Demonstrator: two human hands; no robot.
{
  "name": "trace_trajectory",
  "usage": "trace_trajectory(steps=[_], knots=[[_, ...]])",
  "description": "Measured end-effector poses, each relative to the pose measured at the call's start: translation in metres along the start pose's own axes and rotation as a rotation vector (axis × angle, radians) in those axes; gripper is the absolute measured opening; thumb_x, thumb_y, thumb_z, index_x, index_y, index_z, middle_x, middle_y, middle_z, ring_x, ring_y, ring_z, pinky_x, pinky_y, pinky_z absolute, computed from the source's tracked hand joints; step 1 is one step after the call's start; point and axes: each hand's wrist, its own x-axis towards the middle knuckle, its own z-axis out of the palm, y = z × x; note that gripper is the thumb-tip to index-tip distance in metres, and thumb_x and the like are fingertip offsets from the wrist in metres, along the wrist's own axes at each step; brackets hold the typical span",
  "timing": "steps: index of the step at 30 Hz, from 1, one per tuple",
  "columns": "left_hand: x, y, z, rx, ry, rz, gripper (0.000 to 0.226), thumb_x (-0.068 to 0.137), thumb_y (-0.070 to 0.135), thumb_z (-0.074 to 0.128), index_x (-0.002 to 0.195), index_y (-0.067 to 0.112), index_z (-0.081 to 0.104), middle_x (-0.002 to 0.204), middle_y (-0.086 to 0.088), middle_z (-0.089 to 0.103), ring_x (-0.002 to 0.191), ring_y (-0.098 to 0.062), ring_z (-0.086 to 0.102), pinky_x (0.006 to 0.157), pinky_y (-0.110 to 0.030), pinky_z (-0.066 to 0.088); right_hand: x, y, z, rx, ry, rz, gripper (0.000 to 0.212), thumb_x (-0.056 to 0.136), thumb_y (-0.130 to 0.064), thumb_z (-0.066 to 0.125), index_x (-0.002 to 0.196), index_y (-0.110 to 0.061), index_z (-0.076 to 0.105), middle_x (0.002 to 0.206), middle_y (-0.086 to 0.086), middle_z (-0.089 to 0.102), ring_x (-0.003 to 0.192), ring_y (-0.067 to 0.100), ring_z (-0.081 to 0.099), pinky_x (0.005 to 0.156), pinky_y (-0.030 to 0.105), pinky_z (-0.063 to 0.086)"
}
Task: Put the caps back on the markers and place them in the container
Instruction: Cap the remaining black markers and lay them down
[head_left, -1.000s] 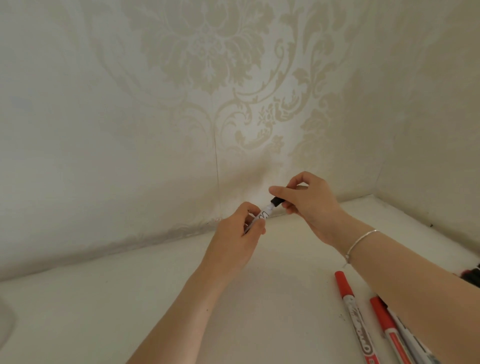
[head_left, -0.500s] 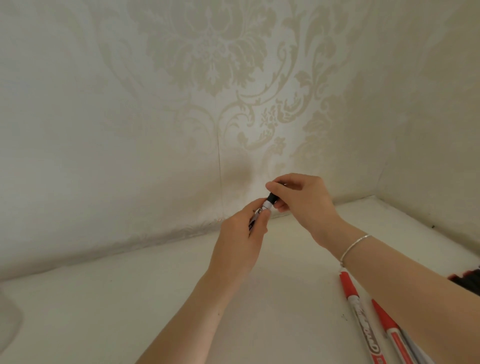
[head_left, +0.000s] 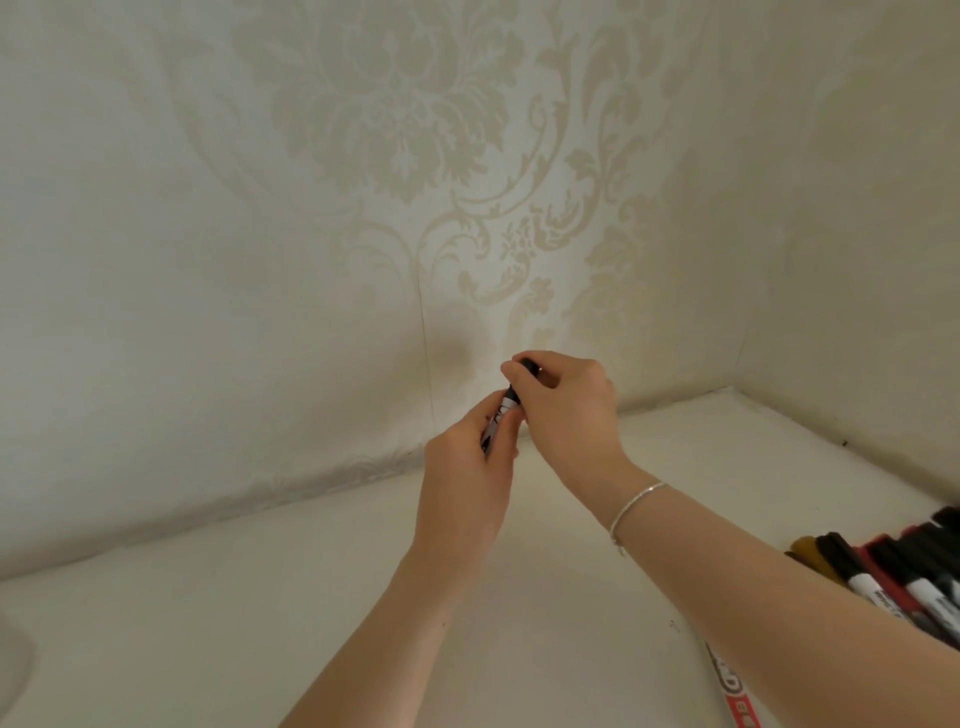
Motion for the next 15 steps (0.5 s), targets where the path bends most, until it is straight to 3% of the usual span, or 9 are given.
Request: trace_trajectory(steps=[3, 6, 8, 12, 15], knots=[[-0.001, -0.005, 0.001, 0.012, 0.013, -0.021, 0.021, 0.099, 0.027, 0.05, 0.09, 0.018, 0.067, 0.066, -0.007, 0.062, 0.063, -0.021, 0.058, 0.053, -0.017, 0.037, -0.001, 0.001, 0.003, 0.001, -0.007, -0.001, 0.022, 0.088, -0.02, 0.061, 0.083, 0.001, 0.068, 0.074, 0.022, 0.063, 0.054, 0.013, 0.047, 0.052, 0.025, 0.044], [-0.004, -0.005, 0.001, 0.027, 0.009, -0.031, 0.019, 0.099, 0.027, 0.05, 0.089, 0.028, 0.065, 0.064, -0.004, 0.062, 0.054, -0.009, 0.052, 0.052, -0.015, 0.035, -0.003, 0.002, 0.001, -0.007, -0.021, 0.009, 0.02, 0.087, -0.021, 0.062, 0.091, -0.002, 0.068, 0.076, 0.018, 0.065, 0.057, 0.014, 0.052, 0.058, 0.028, 0.049], [-0.005, -0.002, 0.001, 0.018, 0.009, -0.042, 0.019, 0.099, 0.023, 0.049, 0.098, 0.031, 0.066, 0.057, 0.006, 0.058, 0.051, -0.001, 0.05, 0.05, -0.011, 0.035, -0.007, 0.0, -0.001, -0.036, -0.082, 0.013, 0.018, 0.088, -0.022, 0.062, 0.105, -0.015, 0.064, 0.081, 0.006, 0.066, 0.061, 0.012, 0.06, 0.055, 0.019, 0.049], [-0.004, 0.006, 0.004, 0.012, -0.058, -0.105, 0.021, 0.1, 0.018, 0.043, 0.103, 0.023, 0.063, 0.058, 0.011, 0.051, 0.046, -0.003, 0.044, 0.048, -0.013, 0.036, -0.005, -0.007, -0.01, -0.144, -0.206, 0.014, 0.039, 0.091, -0.017, 0.054, 0.128, -0.024, 0.049, 0.103, 0.007, 0.064, 0.08, 0.018, 0.063, 0.064, 0.019, 0.05], [-0.003, 0.02, 0.004, -0.233, -0.246, -0.26, 0.024, 0.102, 0.023, 0.039, 0.101, 0.021, 0.063, 0.073, 0.007, 0.065, 0.067, -0.011, 0.064, 0.069, -0.033, 0.056, 0.007, -0.017, -0.038, -0.203, -0.21, 0.025, 0.044, 0.092, -0.013, 0.05, 0.134, -0.025, 0.046, 0.105, 0.008, 0.061, 0.072, 0.017, 0.06, 0.056, 0.021, 0.046]])
